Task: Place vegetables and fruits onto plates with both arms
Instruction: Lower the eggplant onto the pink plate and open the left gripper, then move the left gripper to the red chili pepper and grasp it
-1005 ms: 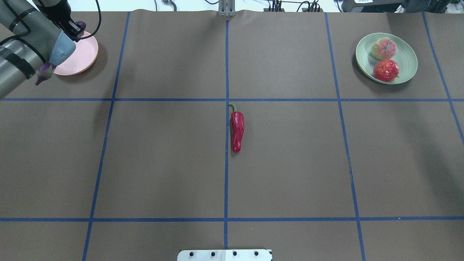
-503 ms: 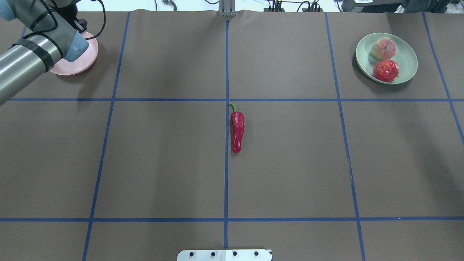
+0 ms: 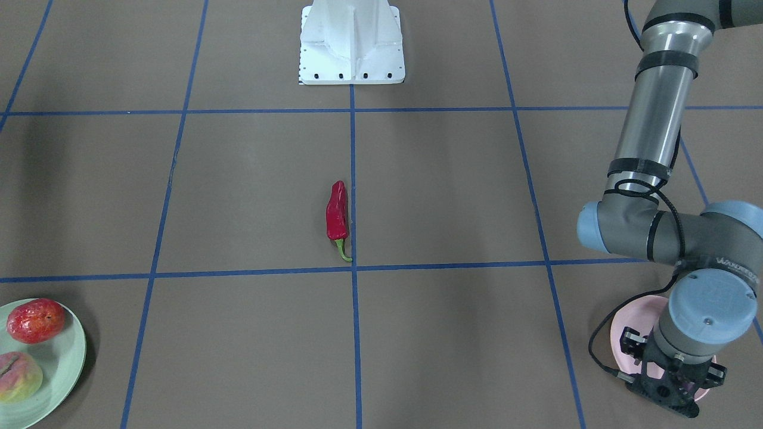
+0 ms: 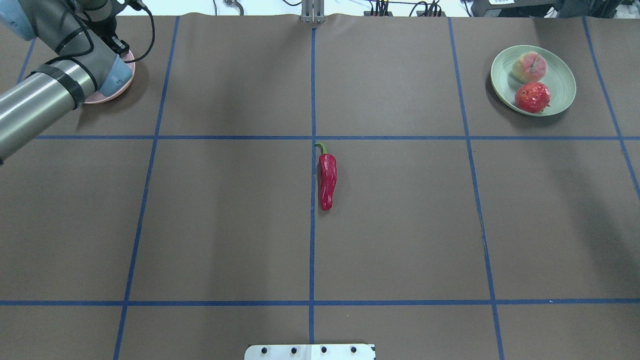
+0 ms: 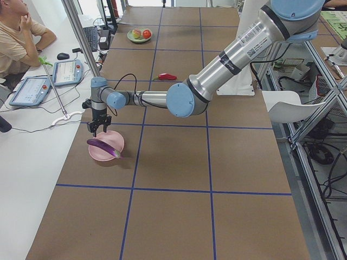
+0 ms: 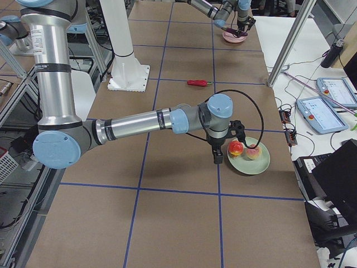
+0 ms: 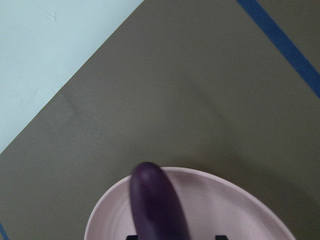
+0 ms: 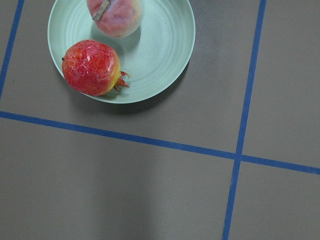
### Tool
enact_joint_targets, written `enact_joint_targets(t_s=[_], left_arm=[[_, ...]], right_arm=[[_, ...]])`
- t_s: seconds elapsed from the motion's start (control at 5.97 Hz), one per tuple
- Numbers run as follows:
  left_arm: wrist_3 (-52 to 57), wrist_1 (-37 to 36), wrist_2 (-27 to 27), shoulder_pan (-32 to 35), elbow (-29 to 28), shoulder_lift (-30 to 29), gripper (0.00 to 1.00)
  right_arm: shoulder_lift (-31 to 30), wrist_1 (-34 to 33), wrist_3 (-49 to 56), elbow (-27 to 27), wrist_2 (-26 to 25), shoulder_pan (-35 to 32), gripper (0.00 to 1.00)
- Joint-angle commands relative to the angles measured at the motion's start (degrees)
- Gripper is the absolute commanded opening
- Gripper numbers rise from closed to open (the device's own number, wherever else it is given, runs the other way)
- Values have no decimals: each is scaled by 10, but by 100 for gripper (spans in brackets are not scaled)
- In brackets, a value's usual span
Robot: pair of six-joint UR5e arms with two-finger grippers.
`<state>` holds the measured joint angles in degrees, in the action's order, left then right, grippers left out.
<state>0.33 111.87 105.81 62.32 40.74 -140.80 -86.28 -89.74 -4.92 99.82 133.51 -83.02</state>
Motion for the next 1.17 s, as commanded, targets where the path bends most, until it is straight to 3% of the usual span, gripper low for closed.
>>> enact_joint_targets(t_s=[0.0, 0.34, 0.5, 0.67, 0.84, 1.01], left_arm=[[-32, -33, 71, 15, 58, 1, 96], [-273, -98, 151, 7, 164, 4, 99], [-457, -99, 158, -30, 214, 1, 99], [-577, -98, 154, -79, 266, -2, 99], [-651, -97, 129, -134, 284, -25, 99], [-674, -98, 58, -205, 282, -64, 99]], right_arm=[[1, 0, 0, 0, 1, 0, 100], [1, 0, 0, 0, 0, 0, 100], [1, 0, 0, 0, 1, 0, 100], [1, 0, 0, 1, 2, 0, 100], [1, 0, 0, 1, 1, 0, 100], [1, 0, 0, 1, 1, 0, 100]])
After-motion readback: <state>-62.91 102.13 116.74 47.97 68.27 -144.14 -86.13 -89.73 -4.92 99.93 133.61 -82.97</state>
